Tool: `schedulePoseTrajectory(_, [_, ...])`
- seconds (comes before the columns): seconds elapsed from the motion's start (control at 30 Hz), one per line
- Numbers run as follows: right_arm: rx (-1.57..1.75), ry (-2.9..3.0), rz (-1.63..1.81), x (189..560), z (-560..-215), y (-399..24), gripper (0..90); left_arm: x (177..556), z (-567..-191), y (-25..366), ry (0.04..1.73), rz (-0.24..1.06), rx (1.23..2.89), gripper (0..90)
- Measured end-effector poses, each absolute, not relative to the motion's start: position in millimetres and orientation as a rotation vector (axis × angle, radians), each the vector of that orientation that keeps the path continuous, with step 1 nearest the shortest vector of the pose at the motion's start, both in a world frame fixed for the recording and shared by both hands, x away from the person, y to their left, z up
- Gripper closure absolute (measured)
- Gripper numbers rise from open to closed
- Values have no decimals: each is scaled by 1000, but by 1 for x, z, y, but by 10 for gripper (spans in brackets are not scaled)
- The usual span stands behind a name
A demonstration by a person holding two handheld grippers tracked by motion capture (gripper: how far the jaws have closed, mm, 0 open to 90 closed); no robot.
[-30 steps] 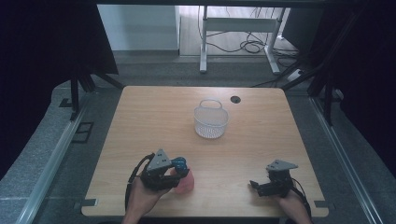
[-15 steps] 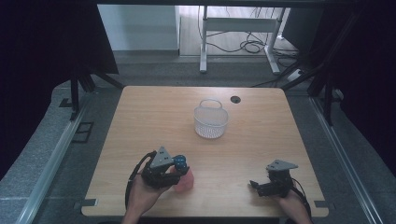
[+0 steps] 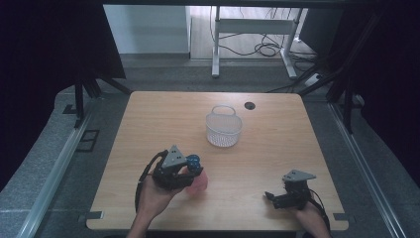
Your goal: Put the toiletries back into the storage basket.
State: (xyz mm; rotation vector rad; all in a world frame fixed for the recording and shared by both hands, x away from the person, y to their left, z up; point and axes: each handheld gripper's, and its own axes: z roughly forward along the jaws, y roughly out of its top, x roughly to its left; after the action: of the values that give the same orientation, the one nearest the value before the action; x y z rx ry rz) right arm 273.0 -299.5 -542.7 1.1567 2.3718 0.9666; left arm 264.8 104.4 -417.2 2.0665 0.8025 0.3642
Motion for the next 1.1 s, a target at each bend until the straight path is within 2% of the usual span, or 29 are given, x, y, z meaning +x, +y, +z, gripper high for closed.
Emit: schedulePoseTrajectory(1.1, [1156, 2375, 963, 273, -542, -300, 0, 309, -371, 82, 792, 435, 2068, 531])
